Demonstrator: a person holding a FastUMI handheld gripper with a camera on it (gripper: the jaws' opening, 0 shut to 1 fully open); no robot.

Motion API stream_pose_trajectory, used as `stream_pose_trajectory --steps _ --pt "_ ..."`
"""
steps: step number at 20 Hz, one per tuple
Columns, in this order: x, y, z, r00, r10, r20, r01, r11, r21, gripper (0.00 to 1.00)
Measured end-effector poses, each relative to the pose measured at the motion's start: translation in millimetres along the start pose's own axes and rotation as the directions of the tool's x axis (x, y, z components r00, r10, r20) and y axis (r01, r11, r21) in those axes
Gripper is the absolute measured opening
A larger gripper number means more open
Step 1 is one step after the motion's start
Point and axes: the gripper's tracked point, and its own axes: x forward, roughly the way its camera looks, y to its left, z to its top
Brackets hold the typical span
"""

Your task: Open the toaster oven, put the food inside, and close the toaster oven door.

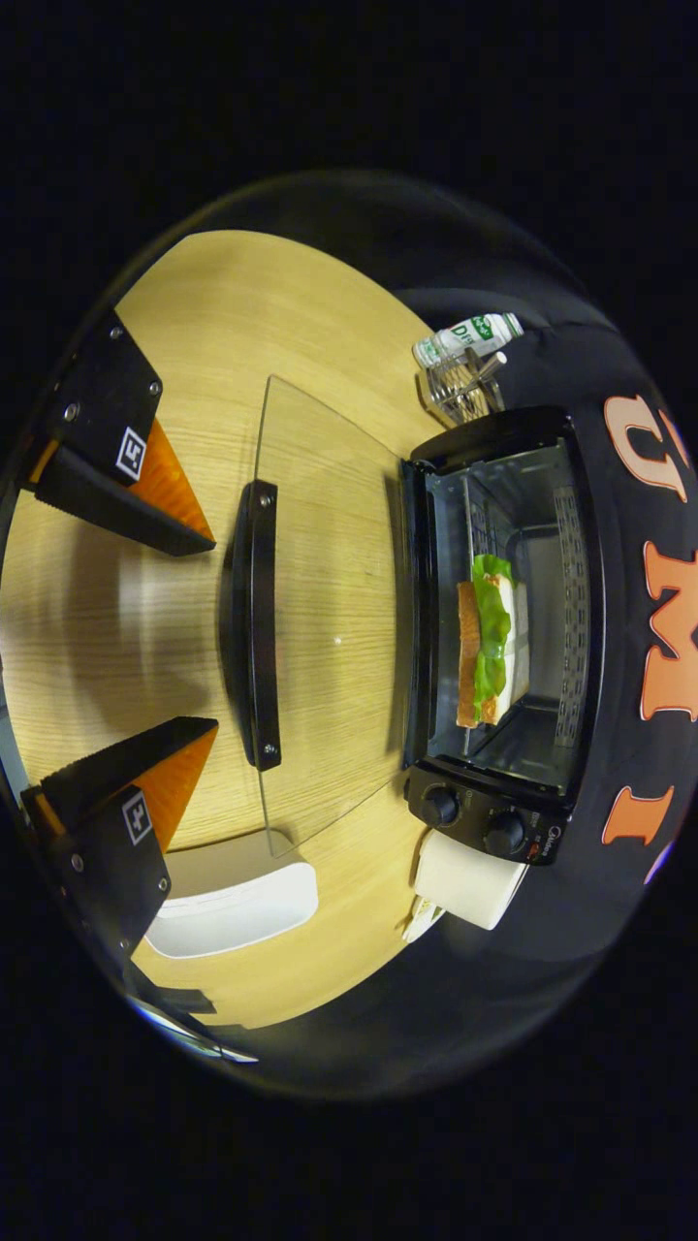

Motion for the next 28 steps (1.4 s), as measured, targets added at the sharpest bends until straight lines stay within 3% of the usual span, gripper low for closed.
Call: stream_pose_trajectory --steps 6,14,25,28 --pt "6 2 9 1.000 0.000 0.024 0.000 1.000 -0.001 1.00" --pt "-30 -8 94 0.981 0.033 0.190 -0.035 0.999 0.010 1.00" --pt "-11 -18 198 0.944 0.009 0.331 -0.021 0.999 0.032 1.00" --pt "-16 -17 202 0.945 0.024 0.326 -0.036 0.999 0.031 1.00"
